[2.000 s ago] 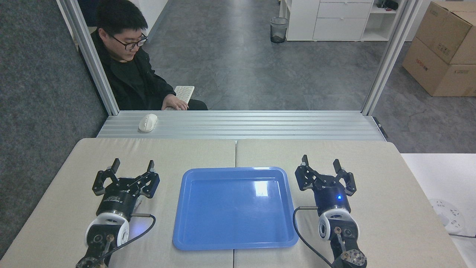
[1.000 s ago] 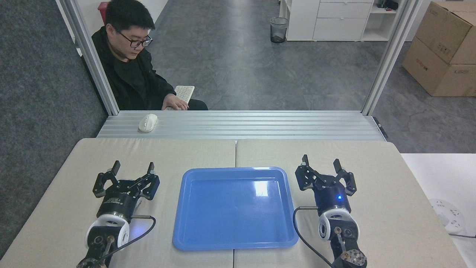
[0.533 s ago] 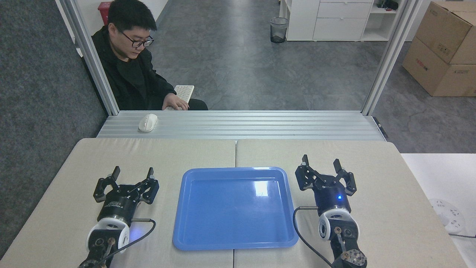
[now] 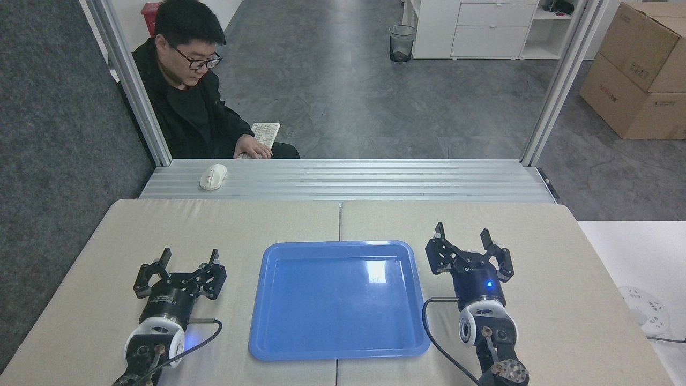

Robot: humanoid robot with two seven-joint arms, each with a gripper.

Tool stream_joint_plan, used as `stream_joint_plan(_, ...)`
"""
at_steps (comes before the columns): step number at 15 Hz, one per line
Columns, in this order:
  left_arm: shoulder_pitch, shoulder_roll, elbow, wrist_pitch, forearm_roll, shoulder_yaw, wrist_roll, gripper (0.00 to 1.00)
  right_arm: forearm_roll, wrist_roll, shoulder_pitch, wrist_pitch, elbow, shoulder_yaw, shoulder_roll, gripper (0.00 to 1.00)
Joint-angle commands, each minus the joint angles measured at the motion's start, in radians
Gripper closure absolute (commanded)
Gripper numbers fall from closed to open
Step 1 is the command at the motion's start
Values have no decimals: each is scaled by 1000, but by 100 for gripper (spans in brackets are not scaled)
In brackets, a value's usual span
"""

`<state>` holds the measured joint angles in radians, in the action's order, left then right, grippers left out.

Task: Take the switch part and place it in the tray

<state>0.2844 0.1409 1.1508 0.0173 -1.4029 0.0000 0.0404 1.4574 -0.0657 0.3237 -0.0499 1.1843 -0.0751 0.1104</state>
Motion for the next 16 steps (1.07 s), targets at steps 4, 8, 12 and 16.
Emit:
stream_joint_plan(4,-5,5,-106,6,-1,23,0,0,0,0,0,-1,0,0,2,0)
stream_joint_plan(8,-4,6,-187,9,-1,20,0,0,0,0,0,-1,0,0,0,0)
stream_joint_plan(12,-5,6,-198,9,-1,18,0,0,0,0,0,-1,0,0,0,0)
stream_joint_plan(16,-5,6,-215,12,-1,14,-2,0,0,0,0,-1,0,0,2,0)
